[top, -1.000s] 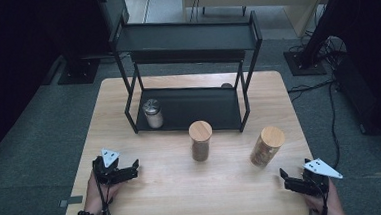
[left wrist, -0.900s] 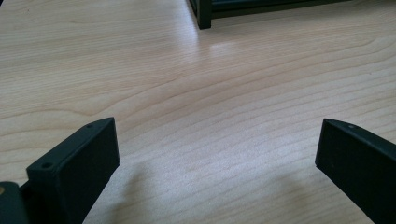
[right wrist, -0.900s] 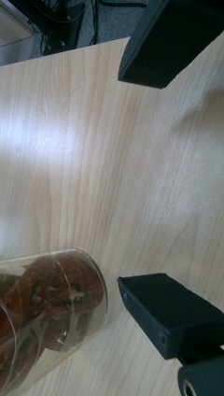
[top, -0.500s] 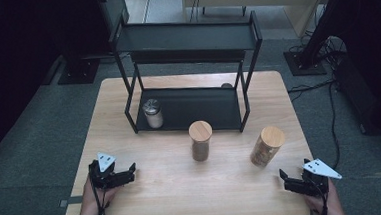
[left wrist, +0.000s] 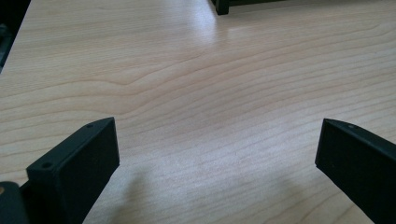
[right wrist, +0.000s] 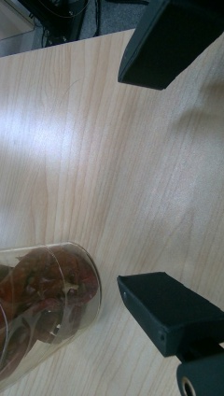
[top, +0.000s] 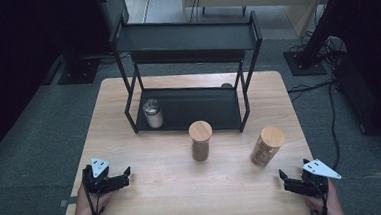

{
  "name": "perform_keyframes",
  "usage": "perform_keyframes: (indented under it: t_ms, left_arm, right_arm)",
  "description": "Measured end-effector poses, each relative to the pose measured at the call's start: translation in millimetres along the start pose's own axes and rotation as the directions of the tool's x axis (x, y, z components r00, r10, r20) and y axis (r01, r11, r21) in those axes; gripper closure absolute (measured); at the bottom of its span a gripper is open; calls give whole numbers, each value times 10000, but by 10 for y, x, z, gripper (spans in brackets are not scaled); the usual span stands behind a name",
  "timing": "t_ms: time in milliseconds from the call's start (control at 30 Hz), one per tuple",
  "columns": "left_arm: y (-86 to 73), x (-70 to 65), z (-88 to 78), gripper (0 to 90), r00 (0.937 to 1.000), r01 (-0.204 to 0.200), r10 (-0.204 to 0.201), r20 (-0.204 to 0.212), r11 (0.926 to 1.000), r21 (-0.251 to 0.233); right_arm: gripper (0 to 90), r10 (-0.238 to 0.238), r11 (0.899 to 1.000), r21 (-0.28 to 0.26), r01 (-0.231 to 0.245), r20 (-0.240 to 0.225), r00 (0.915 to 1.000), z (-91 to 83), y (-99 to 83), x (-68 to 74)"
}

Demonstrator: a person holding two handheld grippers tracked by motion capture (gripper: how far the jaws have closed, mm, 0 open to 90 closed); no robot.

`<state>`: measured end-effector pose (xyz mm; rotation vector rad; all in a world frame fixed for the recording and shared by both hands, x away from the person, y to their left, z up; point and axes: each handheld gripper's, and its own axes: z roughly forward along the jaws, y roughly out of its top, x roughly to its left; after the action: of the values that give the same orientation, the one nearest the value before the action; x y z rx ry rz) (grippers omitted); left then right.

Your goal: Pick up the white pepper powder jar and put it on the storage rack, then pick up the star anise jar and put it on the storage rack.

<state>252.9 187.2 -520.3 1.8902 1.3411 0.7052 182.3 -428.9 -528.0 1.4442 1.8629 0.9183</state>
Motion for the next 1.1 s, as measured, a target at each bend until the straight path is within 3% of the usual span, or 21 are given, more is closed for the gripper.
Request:
perform_keyframes:
  t_ms: [533,1100]
  left_arm:
    - [-111,87,-143,1,9995,65,-69,-310,9999,-150]
    - [-126,130,-156,1,9999,53,-53,-137,10000,-9]
  right_arm:
    - [44,48,9999,126,-50,136,9999,11,4,-1]
    - [37,91,9999,-80,-90,193,9998,-6,-3,2]
